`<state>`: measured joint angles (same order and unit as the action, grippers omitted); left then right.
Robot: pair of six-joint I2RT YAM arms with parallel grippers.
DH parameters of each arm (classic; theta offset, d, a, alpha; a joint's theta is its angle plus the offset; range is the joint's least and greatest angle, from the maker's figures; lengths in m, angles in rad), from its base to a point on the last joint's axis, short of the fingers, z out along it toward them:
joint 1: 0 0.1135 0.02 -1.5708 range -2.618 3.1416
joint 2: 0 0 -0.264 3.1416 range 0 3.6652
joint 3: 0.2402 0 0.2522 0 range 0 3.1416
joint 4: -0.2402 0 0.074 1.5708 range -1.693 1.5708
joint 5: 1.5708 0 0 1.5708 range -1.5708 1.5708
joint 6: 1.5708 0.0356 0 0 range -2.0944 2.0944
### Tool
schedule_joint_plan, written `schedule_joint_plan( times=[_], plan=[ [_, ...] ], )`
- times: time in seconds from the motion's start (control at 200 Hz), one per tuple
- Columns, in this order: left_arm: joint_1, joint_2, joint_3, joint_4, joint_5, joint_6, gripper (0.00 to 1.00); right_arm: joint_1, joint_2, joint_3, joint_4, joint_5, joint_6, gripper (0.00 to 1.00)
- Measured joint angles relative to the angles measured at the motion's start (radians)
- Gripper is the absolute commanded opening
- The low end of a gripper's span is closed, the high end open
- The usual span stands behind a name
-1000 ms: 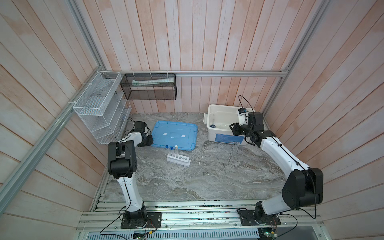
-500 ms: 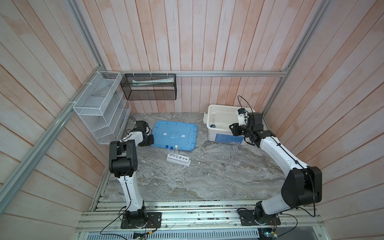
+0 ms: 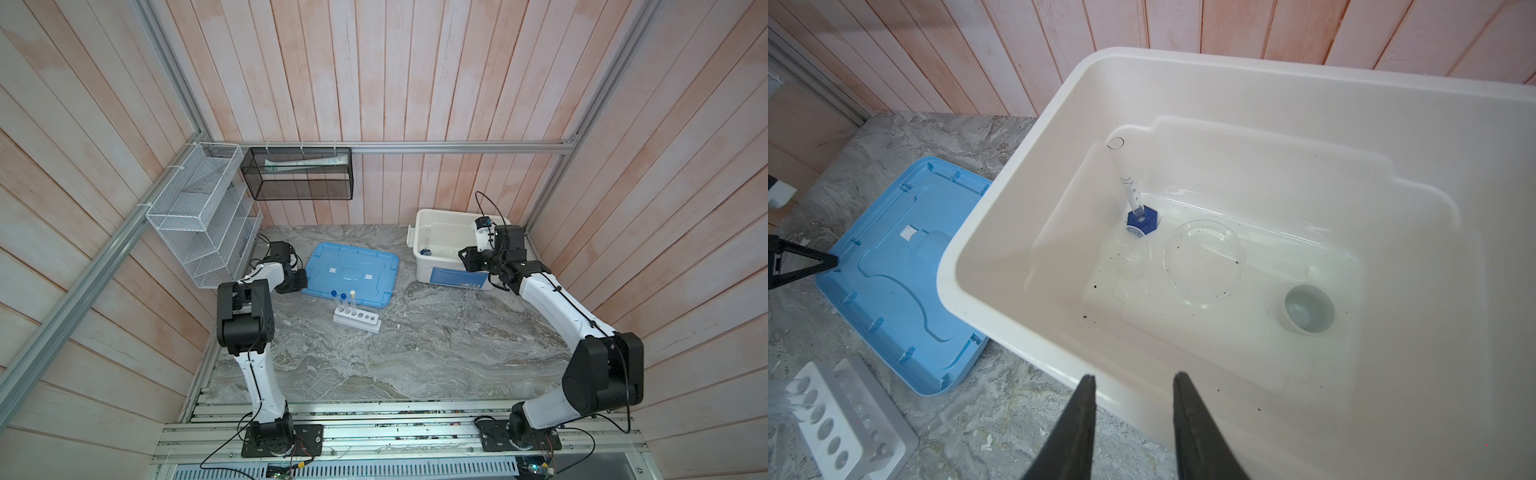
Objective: Organize the chemistry lab equipment
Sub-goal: 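Lower left gripper onto the blue lid's edge nearest it and close, then hold the lid edge with left gripper while right gripper reaches to the lid's far edge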
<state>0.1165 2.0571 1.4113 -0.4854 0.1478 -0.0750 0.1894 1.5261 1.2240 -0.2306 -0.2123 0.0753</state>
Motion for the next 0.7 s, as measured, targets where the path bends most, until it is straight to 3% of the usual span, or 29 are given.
schedule_joint_plan(
  times=[0.7],
  plan=[
    [0.070, -0.072, 0.021, -0.047, 0.145, -0.072, 0.00, 0.092, 0.045, 0.068, -0.005, -0.008, 0.010, 0.34]
  ],
)
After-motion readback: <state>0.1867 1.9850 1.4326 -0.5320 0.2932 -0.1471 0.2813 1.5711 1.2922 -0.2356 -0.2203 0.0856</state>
